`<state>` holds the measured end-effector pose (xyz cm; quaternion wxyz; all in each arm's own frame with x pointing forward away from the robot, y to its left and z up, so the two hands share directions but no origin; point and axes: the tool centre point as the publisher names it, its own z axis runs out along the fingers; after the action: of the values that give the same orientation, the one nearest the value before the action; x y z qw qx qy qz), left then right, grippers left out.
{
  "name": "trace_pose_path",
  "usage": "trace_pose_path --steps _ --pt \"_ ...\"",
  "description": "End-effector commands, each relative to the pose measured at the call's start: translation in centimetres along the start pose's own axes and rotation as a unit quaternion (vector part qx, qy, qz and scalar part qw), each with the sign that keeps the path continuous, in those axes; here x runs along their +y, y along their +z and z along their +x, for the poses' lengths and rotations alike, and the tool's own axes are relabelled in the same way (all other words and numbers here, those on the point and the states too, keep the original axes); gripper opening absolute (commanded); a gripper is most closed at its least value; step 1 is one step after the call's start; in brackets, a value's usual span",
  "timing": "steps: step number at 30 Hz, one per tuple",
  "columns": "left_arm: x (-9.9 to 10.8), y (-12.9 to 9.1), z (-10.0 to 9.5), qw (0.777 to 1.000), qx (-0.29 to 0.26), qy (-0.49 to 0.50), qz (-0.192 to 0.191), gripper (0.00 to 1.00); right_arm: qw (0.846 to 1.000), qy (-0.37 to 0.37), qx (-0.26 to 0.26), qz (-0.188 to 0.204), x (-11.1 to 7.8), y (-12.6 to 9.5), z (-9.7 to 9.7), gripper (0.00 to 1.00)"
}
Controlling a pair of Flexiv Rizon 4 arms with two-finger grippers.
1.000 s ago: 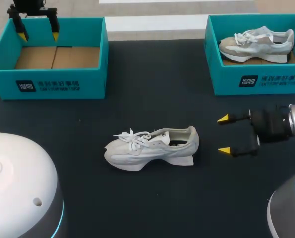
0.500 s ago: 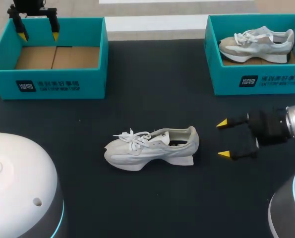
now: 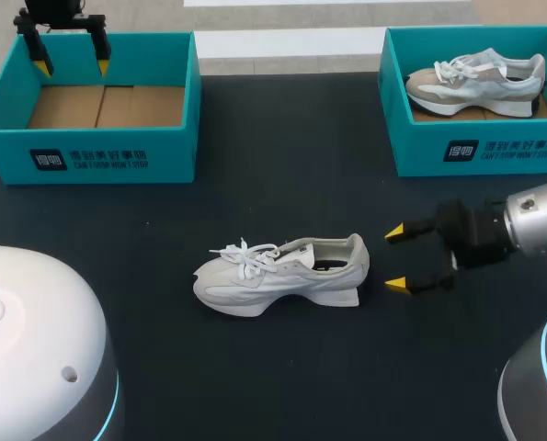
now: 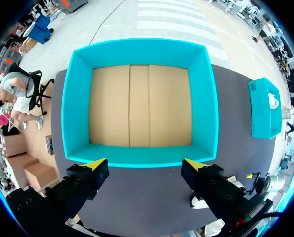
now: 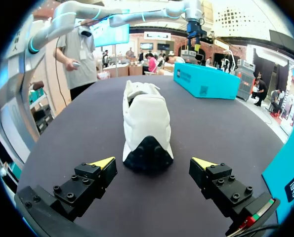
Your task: Take the shoe out of the shoebox, open the shoe tongue, remove and reinsert the insole, then place the shoe into the shoebox
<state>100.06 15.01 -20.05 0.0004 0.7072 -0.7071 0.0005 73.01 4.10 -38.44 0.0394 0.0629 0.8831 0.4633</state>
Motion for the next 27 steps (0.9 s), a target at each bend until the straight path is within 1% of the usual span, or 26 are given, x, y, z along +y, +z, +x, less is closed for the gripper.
trace_pose_path --steps 1,3,10,18,27 --pt "0.0 0.0 0.0 1.000 0.000 0.000 0.000 1.00 1.000 -0.006 0.000 0.005 0.5 1.4 0.0 1.00" --pt "0.0 0.0 0.0 1.000 0.000 0.000 0.000 1.00 1.000 -0.011 -0.005 0.003 0.5 1.6 0.1 1.00" --pt "0.0 0.0 0.0 1.000 0.000 0.000 0.000 1.00 1.000 -0.019 0.002 -0.006 0.7 2.8 0.0 1.00" --pt "0.0 0.0 0.0 1.000 0.000 0.000 0.000 1.00 0.999 -0.024 0.024 -0.011 1.2 4.4 0.0 1.00" --pt "0.0 0.0 0.0 1.000 0.000 0.000 0.000 1.00 0.999 -0.025 0.020 -0.021 1.6 5.4 0.2 1.00"
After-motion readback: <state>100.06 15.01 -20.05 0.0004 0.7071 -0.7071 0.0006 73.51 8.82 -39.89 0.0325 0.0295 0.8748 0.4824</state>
